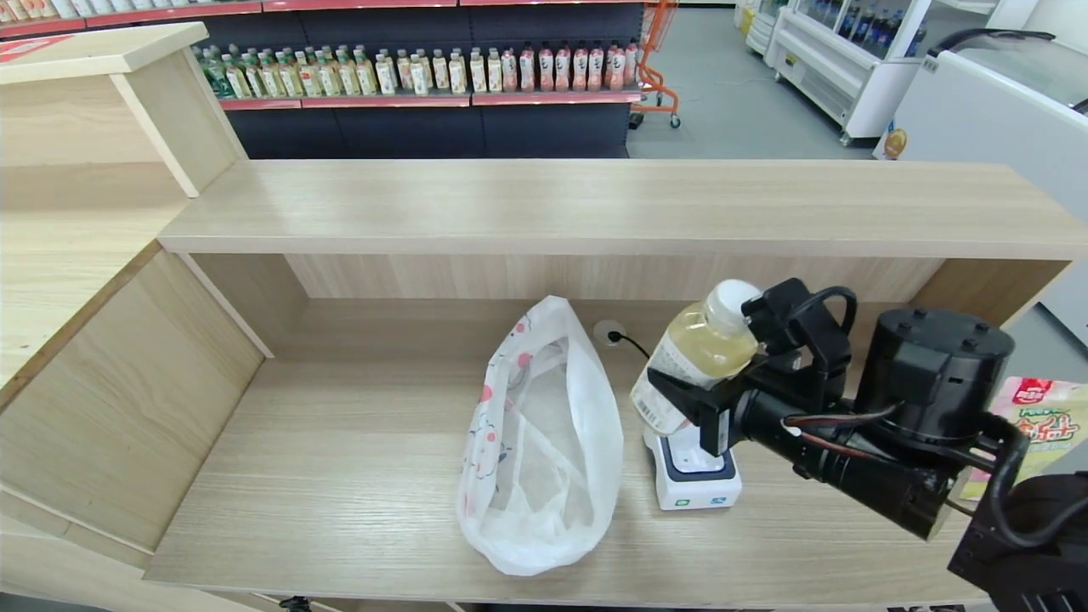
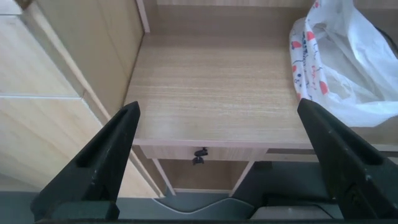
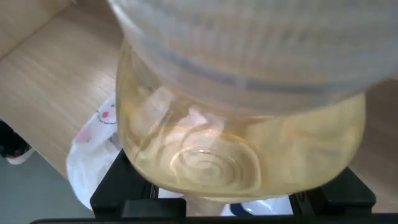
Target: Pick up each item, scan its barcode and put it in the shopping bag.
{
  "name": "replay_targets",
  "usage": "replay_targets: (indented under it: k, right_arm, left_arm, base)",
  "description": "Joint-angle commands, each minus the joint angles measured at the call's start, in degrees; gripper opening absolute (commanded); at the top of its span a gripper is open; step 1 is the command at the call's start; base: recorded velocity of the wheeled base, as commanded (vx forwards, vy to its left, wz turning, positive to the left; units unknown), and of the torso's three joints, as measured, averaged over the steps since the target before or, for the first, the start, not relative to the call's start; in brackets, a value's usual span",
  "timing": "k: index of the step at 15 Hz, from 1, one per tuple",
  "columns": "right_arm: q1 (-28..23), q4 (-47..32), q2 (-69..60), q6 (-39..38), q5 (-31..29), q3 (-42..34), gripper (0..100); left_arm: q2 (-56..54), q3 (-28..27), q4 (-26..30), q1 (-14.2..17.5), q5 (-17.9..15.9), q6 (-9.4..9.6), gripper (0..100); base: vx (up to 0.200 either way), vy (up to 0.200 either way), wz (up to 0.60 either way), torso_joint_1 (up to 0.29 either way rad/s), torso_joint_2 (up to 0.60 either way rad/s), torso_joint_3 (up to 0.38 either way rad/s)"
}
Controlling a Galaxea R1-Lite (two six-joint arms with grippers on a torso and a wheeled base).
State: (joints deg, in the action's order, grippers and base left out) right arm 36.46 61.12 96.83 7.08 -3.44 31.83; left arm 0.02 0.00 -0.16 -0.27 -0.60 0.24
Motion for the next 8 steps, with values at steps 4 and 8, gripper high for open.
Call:
replay_targets:
  k: [4, 8]
  right_arm:
    - [4.93, 6.11, 8.46, 2.59, -0.61, 0.16, 0]
    - [4.93, 6.46, 10.40, 4.08, -0.52, -1.07, 0]
  left_arm:
    - [-0.02, 0.00, -0.02, 0.00, -0.02, -0.16, 100]
    - [-0.02, 0.00, -0.02, 0.00, -0.02, -0.24, 100]
  base:
    - [0.000, 0.100, 0.00, -0.001, 0.00, 0.004]
    - [0.000, 0.000, 0.00, 0.000, 0.00, 0.000]
